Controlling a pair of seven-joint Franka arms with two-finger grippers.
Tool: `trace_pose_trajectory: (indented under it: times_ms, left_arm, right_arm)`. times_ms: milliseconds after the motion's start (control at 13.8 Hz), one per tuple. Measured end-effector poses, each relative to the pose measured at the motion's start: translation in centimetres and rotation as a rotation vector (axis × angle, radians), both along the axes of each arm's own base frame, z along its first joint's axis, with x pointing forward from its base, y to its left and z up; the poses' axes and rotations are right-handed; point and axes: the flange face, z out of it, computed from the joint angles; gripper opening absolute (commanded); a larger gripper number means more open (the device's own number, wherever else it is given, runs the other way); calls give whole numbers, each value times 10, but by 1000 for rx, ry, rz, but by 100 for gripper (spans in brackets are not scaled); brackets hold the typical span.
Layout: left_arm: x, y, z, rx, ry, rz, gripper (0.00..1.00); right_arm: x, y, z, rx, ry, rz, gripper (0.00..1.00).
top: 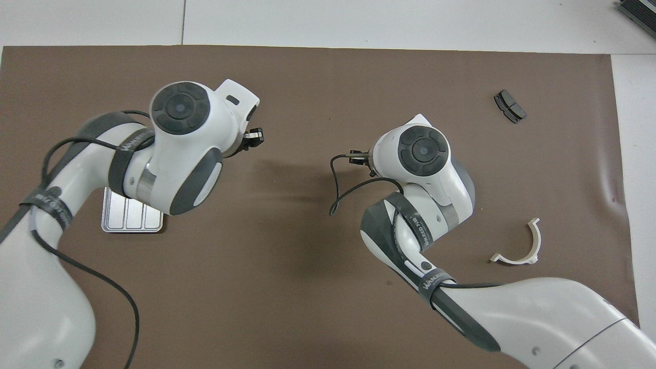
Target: Pick bearing gear from pile to tray
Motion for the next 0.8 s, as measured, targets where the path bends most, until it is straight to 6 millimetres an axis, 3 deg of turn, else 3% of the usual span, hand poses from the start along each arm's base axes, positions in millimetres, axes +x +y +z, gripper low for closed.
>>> trace_pose_trajectory:
  times_ms: [218,435,508,653,798]
  left_arm:
    - [8,91,13,22,65,-83,13]
    - [5,182,-6,-13,124,-166,13]
    - [1,211,-13,-22,140,-186,13]
    - [-12,252,-24,-26,163,-215,13]
    - [-27,266,-39,-24,169,-236,14]
  right_arm:
    - [-25,42,-3,-3,16,39,0]
    - [-44,74,-14,2,33,41,0]
    - [-49,84,-19,2,40,42,11]
    - [-56,94,-26,0,49,52,29]
    - [-56,94,-30,-7,51,55,32]
